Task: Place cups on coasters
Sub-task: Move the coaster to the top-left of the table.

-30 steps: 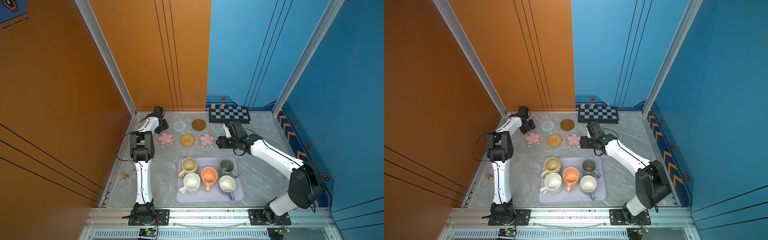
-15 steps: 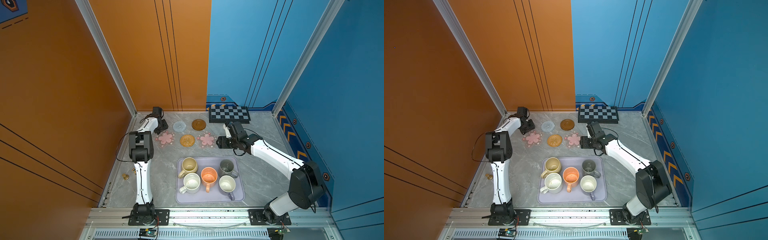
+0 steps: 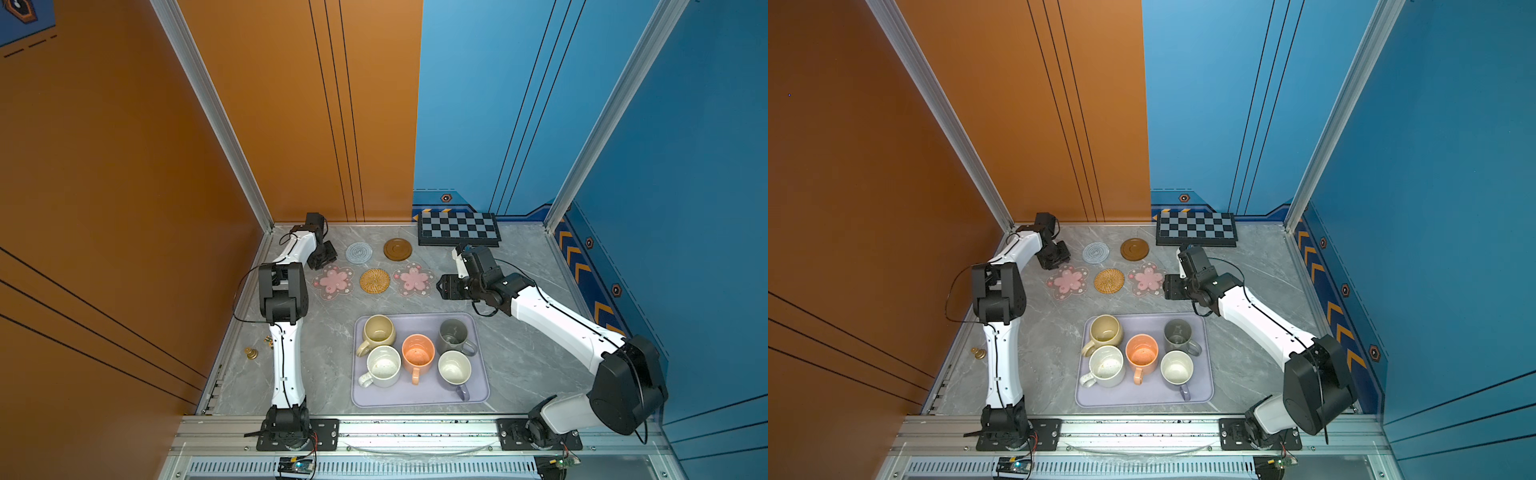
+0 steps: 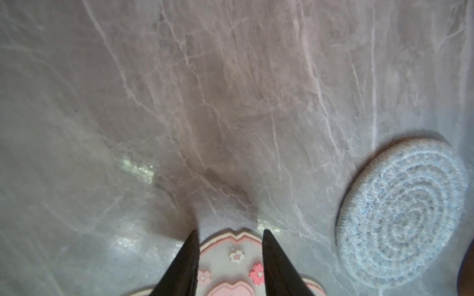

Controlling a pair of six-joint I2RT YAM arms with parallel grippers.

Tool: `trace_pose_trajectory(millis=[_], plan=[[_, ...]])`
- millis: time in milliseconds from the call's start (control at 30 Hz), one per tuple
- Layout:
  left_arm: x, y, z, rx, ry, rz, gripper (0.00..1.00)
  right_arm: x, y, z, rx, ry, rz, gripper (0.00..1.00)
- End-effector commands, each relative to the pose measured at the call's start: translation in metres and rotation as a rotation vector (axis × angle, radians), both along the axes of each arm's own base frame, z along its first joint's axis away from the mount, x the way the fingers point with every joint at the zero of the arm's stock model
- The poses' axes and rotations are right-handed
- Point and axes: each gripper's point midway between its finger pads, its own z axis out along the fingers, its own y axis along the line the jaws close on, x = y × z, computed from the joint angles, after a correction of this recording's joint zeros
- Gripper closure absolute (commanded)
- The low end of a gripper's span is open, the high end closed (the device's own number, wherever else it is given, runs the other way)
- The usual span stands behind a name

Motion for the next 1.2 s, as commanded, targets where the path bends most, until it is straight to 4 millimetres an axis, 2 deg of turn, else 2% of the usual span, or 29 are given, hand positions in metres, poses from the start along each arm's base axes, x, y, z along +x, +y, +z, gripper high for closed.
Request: trace_pose_trajectory(millis=[0,67,133,267,367,500,633,767,900,1033,1167], plan=[[-0.035,-0.003,-0.023,-0.029,0.159,0.025,0.59,-0.005,-0.011,0.001,-0.022,-0.003,-0.016,0.30],[-0.031,-0.001,-0.008,-0.020,0.125,0.025,0.59,-0.005,-0.012,0.002,-0.018,-0.005,-0.017,0.30],[-0.024,0.000,0.016,-0.011,0.074,0.020,0.58,-0.005,-0.012,0.003,-0.016,-0.008,-0.016,0.30],[-0.019,0.008,0.077,0.038,-0.049,0.029,0.58,-0.003,-0.011,0.007,-0.011,-0.014,-0.014,0.29],[-0.024,0.017,0.120,0.107,-0.126,0.040,0.57,-0.001,-0.009,0.012,-0.003,-0.025,-0.009,0.29],[-0.038,0.017,0.161,0.156,-0.193,0.010,0.57,-0.002,-0.008,0.016,0.009,-0.035,-0.007,0.29],[-0.063,0.004,0.176,0.160,-0.205,-0.029,0.58,-0.006,-0.007,0.022,0.020,-0.045,-0.006,0.29],[-0.101,-0.012,0.183,0.209,-0.196,-0.076,0.57,-0.011,-0.010,0.028,0.032,-0.056,-0.022,0.29],[-0.143,-0.023,0.188,0.272,-0.196,-0.109,0.51,-0.019,-0.012,0.025,0.032,-0.049,-0.023,0.29],[-0.183,-0.023,0.194,0.300,-0.221,-0.081,0.43,-0.028,-0.014,0.027,0.027,-0.060,-0.019,0.29],[-0.214,-0.024,0.193,0.272,-0.238,-0.071,0.42,-0.036,-0.023,0.035,0.025,-0.088,-0.033,0.28]])
